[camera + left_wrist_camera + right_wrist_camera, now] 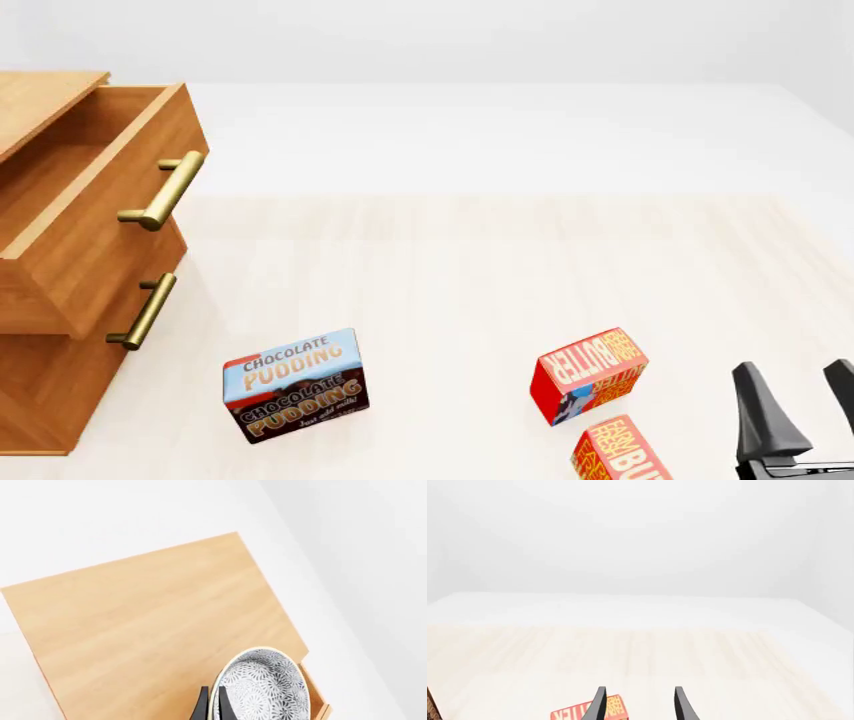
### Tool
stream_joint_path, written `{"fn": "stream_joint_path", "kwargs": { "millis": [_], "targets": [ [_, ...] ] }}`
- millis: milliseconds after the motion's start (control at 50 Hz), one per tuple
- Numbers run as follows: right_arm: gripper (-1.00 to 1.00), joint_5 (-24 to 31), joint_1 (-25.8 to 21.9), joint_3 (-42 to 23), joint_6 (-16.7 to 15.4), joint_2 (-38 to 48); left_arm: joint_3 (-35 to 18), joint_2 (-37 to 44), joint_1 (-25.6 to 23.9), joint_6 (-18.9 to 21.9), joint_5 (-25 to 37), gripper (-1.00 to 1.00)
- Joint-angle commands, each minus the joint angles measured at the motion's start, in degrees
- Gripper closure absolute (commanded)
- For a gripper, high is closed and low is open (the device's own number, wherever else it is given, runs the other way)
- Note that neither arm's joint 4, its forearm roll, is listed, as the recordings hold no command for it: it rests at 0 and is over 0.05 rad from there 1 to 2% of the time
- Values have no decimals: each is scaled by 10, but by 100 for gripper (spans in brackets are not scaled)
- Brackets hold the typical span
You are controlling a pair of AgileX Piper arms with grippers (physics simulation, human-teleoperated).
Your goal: Put the bowl in the top drawer of the cabinet.
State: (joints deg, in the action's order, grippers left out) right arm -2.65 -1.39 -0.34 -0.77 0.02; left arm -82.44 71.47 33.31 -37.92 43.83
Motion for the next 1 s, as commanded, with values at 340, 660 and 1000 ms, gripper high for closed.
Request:
{"fn": "stream_joint_path", "kwargs": {
  "millis": [340,660,1000],
  "targets": [
    [-100,1,2,0,-1,0,26,8,5,4,-20,100],
    [-100,0,1,0,-2,0,23,-8,-6,8,-10,-100],
    [-100,-2,-2,0,0,0,-3,-27,4,32,33,-100]
  ]
}}
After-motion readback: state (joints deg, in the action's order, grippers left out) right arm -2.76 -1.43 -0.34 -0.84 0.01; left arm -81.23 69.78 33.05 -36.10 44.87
